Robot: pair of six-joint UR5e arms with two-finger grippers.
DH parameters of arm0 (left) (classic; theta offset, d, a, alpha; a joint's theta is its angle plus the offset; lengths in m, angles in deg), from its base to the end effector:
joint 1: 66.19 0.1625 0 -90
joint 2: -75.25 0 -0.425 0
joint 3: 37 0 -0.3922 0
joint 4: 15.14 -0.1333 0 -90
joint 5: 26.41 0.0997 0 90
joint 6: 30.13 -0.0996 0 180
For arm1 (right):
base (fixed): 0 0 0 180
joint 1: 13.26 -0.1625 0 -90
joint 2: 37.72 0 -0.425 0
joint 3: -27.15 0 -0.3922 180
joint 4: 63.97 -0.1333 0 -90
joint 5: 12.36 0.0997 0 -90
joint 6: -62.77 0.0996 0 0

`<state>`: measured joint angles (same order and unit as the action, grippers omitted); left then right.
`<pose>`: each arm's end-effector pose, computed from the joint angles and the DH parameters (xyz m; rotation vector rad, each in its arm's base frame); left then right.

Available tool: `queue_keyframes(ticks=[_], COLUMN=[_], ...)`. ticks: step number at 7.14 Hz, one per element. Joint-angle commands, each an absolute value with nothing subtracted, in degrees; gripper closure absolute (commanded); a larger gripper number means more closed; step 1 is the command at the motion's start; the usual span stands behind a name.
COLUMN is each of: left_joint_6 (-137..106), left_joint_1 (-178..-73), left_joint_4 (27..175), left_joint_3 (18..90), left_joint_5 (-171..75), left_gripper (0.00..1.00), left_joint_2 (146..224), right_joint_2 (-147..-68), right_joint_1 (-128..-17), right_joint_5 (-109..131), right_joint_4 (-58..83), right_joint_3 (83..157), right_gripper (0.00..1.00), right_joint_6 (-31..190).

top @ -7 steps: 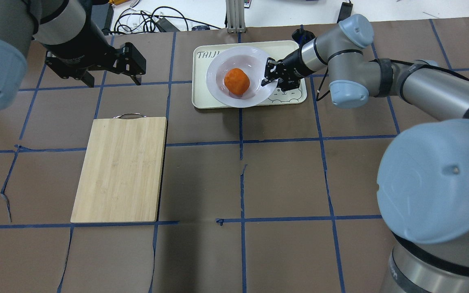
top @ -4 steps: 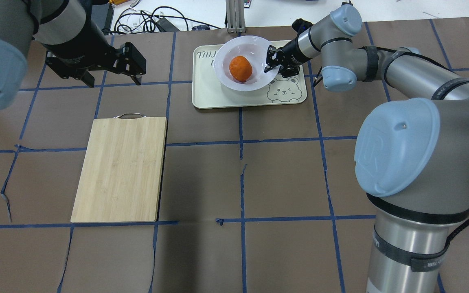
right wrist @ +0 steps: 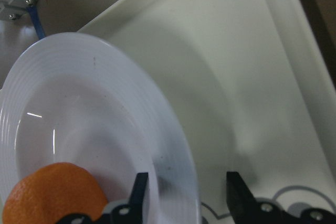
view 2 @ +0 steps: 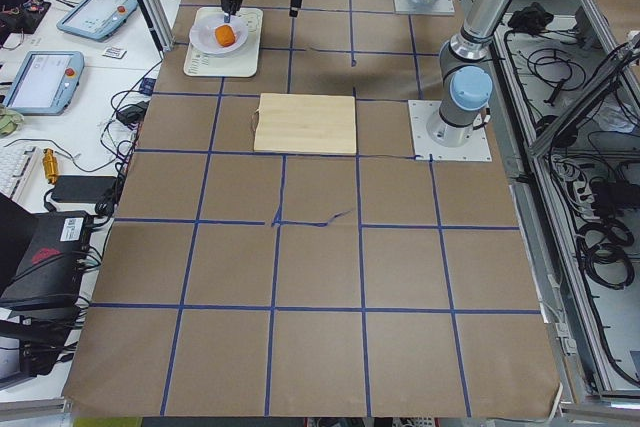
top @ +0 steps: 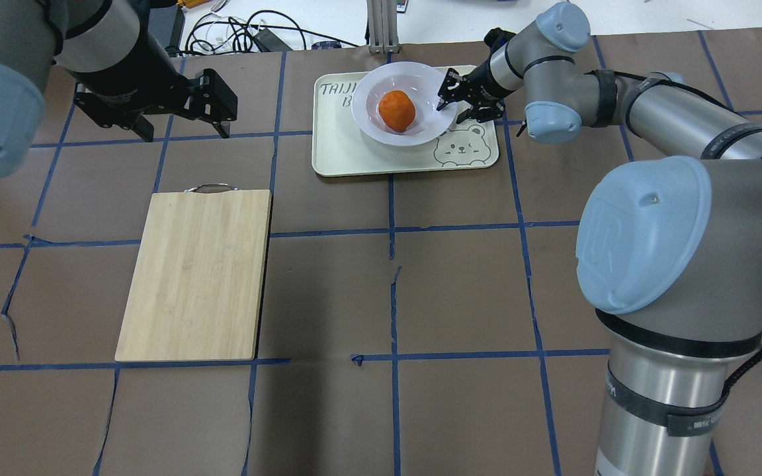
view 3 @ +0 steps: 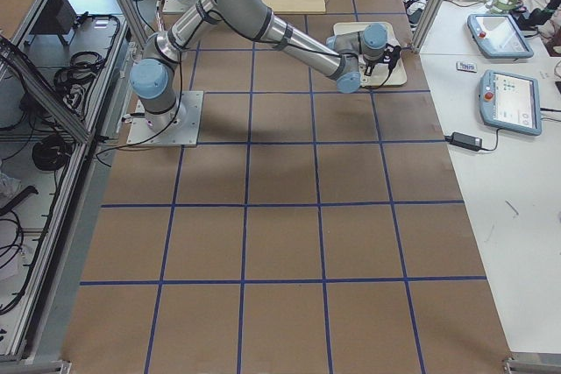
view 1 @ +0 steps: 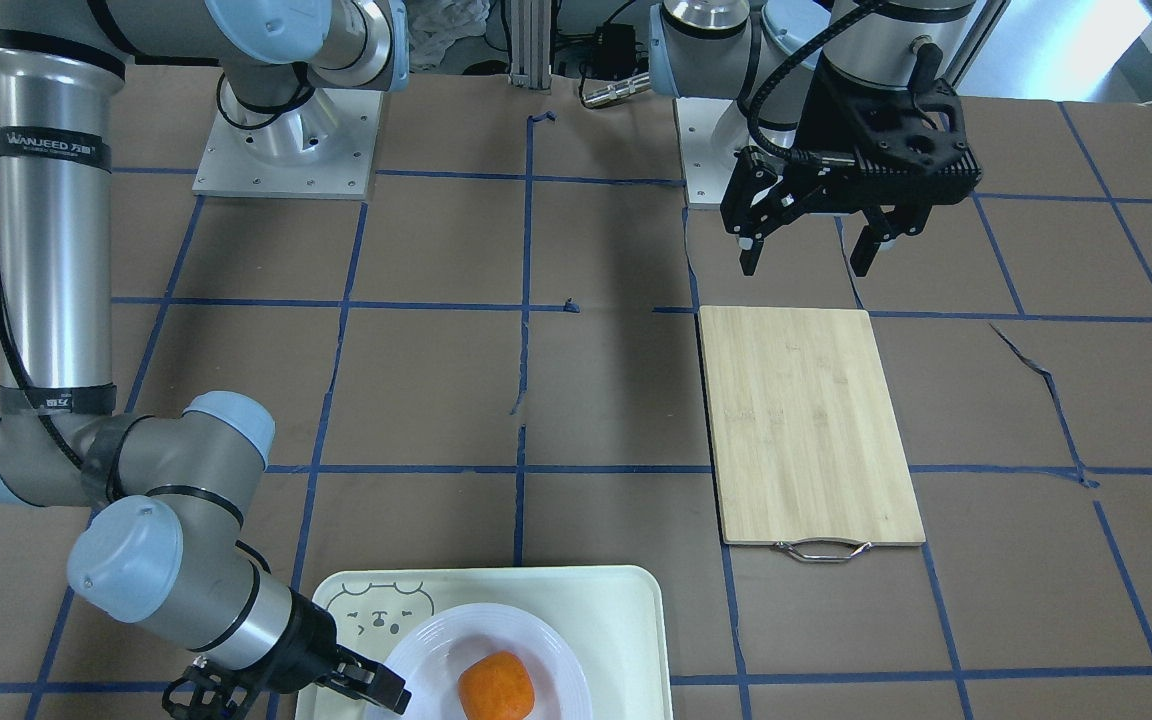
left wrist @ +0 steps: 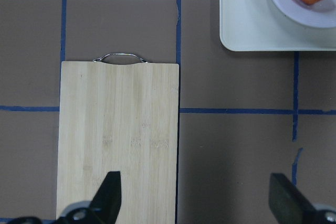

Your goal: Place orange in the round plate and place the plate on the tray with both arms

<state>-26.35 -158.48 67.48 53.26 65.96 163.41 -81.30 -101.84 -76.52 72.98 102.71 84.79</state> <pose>-0.1488 -0.4868 0.5153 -0.0453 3.0986 -0.2459 0.1578 -0.7642 0.1869 0.4590 2.6048 -0.2333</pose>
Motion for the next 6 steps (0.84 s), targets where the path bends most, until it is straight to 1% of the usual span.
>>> queue_keyframes(ticks=[1, 2, 3, 4, 5, 6], left_joint_6=[-26.35, -26.35, -26.35, -26.35, -26.35, -26.35], left_joint_1=[-158.48, -158.48, -158.48, -158.39, -158.48, -158.48], left_joint_4=[67.48, 67.48, 67.48, 67.48, 67.48, 67.48], left_joint_3=[53.26, 53.35, 53.35, 53.35, 53.35, 53.35], left_joint_5=[65.96, 66.05, 66.05, 66.05, 66.05, 66.05], left_gripper=[0.0, 0.0, 0.0, 0.0, 0.0, 0.0], left_joint_2=[163.41, 163.32, 163.23, 163.23, 163.23, 163.23], right_joint_2=[-86.29, -90.59, -95.5, -102.34, -109.63, -117.36], right_joint_1=[-100.63, -100.54, -101.06, -101.41, -102.11, -102.47], right_joint_5=[-86.73, -93.94, -100.28, -100.69, -100.95, -101.04], right_joint_4=[56.65, 47.83, 42.0, 33.5, 28.2, 27.1], right_joint_3=[99.41, 97.48, 97.37, 98.33, 100.86, 105.59], right_gripper=[0.0, 0.0, 0.0, 0.0, 0.0, 0.0], right_joint_6=[76.61, 69.69, 68.14, 67.08, 62.55, 60.41])
